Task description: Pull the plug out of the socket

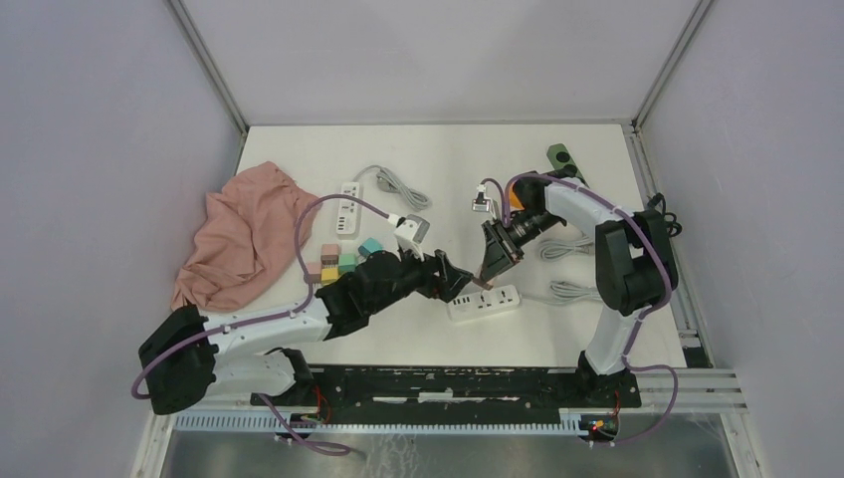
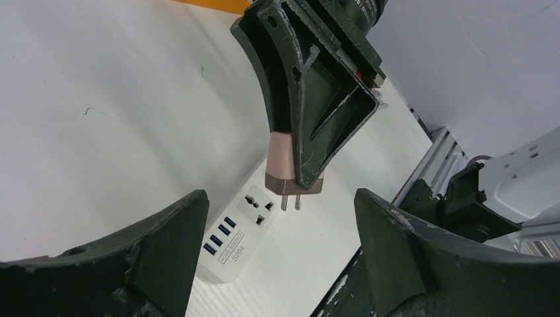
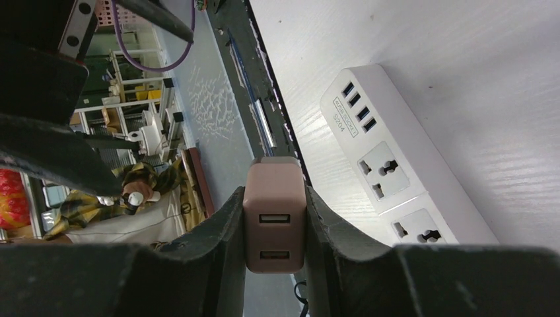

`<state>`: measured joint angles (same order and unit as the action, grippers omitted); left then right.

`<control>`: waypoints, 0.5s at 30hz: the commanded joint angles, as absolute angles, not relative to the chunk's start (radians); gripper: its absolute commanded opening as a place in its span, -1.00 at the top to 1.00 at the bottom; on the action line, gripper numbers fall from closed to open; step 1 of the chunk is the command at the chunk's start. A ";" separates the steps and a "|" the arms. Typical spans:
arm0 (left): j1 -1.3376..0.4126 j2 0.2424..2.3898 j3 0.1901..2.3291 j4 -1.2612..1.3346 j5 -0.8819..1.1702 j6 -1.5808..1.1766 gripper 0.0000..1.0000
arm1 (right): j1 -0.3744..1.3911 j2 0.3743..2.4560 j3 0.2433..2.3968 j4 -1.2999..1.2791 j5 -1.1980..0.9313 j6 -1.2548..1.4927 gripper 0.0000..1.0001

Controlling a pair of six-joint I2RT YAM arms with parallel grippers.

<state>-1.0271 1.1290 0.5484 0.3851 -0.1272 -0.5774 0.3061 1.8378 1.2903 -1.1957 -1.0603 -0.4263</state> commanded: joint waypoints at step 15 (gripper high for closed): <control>-1.151 1.524 0.998 -0.047 -0.318 -0.517 -0.55 | 0.304 1.885 1.340 -1.190 -1.103 -0.357 0.77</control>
